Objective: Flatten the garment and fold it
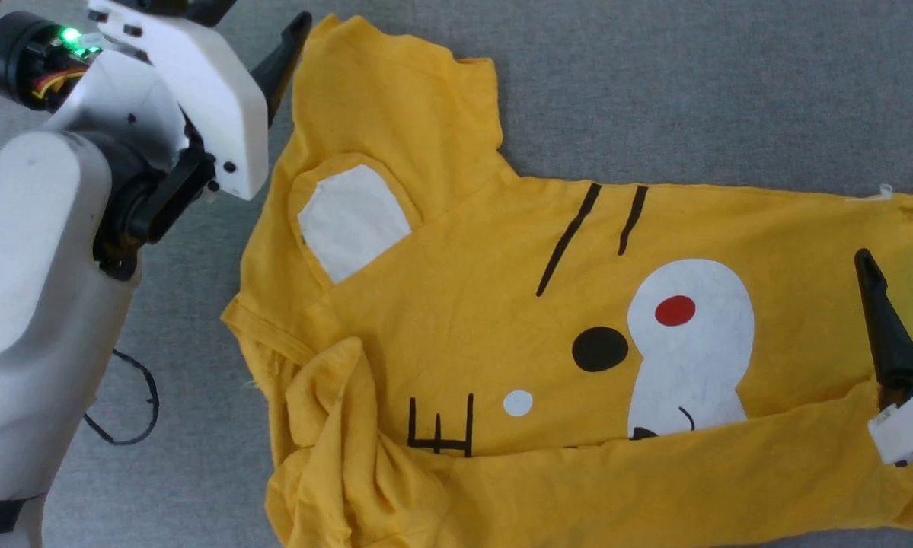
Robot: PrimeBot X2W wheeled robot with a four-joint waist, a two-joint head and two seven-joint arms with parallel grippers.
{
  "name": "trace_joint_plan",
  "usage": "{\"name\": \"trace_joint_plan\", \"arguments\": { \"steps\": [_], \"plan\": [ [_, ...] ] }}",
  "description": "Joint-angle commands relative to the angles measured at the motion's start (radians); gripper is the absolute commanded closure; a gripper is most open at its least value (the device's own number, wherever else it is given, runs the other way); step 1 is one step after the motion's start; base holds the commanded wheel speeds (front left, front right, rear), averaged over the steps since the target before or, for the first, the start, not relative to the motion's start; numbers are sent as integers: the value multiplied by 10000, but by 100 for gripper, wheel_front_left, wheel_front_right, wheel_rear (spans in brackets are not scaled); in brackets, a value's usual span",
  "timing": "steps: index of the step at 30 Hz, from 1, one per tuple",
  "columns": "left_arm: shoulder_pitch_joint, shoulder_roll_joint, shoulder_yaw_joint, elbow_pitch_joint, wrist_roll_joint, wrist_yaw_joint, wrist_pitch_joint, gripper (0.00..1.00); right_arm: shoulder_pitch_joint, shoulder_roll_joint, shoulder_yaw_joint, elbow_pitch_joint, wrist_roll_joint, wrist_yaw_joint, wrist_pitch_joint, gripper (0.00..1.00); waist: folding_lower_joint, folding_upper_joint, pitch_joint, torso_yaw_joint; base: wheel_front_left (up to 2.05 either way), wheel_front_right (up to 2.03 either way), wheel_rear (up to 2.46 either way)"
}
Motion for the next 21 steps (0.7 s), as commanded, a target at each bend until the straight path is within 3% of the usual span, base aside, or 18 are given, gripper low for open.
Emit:
{"name": "trace_joint_plan", "arguments": {
  "steps": [1,7,8,9,15,21],
  "plan": [
    [-191,-74,-53,169,-103,-88,149,0,-183,-95,19,64,76,-11,-55,0,-3,0,446,-390,0,0,0],
    [-143,-111,-298,776,-305,-114,781,0,-296,-195,77,205,128,-11,-126,0,-3,0,598,-611,0,0,0],
    [-98,-93,-339,857,-326,-121,864,22,-306,-196,80,217,129,-11,-132,0,-3,0,605,-639,0,0,0],
    [-75,-68,-359,911,-318,-128,871,100,-312,-199,83,221,133,-11,-135,0,-3,0,614,-664,0,0,0],
    [99,-26,-427,1100,-413,-265,776,100,-338,-363,-31,127,92,-11,-31,0,-3,0,467,-657,0,0,0],
    [195,-71,-451,1006,-462,-429,409,100,-777,-1139,-110,-226,216,-11,470,0,-3,0,76,-480,0,0,0]
  ]
}}
